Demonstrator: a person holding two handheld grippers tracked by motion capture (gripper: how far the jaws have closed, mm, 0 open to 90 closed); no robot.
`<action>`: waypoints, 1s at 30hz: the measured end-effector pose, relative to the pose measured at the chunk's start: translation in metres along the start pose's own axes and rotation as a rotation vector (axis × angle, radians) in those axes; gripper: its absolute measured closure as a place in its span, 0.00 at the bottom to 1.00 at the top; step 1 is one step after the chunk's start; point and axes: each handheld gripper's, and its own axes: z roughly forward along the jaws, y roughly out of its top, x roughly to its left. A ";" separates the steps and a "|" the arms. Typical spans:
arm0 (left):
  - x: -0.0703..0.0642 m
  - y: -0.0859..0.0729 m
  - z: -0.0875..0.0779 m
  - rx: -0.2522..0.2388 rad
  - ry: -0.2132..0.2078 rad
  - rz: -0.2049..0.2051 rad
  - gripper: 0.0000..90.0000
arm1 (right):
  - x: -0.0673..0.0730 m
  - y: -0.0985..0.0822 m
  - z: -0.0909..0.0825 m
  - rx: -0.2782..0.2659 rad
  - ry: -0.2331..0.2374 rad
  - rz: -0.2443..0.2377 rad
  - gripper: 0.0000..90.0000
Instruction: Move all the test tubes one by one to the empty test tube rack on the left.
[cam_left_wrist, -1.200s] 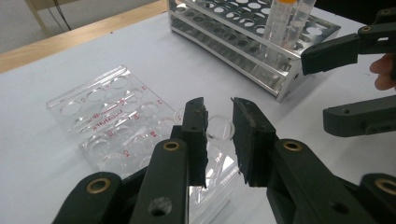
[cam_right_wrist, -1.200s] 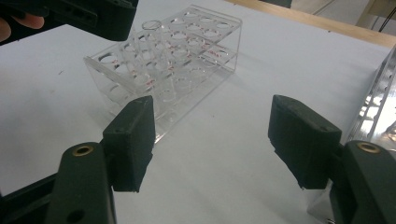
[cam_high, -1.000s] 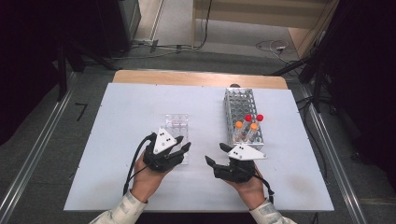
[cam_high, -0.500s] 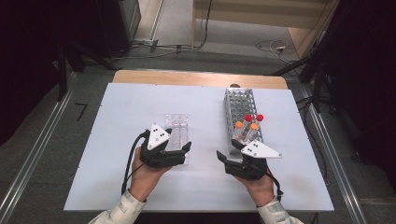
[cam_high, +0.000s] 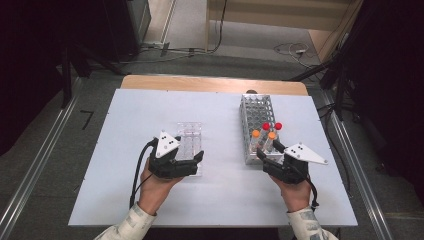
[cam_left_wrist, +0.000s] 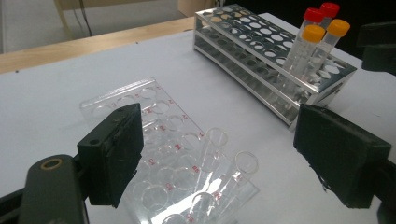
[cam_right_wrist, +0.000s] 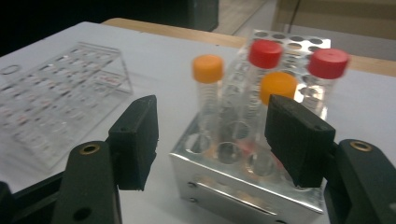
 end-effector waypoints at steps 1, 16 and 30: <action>0.000 0.000 0.000 0.001 0.001 0.000 0.18 | -0.003 -0.001 0.001 0.002 -0.014 0.005 0.38; -0.003 -0.001 0.001 -0.001 0.003 0.014 0.19 | -0.022 -0.009 0.032 0.039 -0.121 0.006 0.54; -0.004 -0.001 0.001 -0.003 -0.002 0.019 0.19 | -0.023 -0.012 0.038 0.040 -0.132 -0.004 0.74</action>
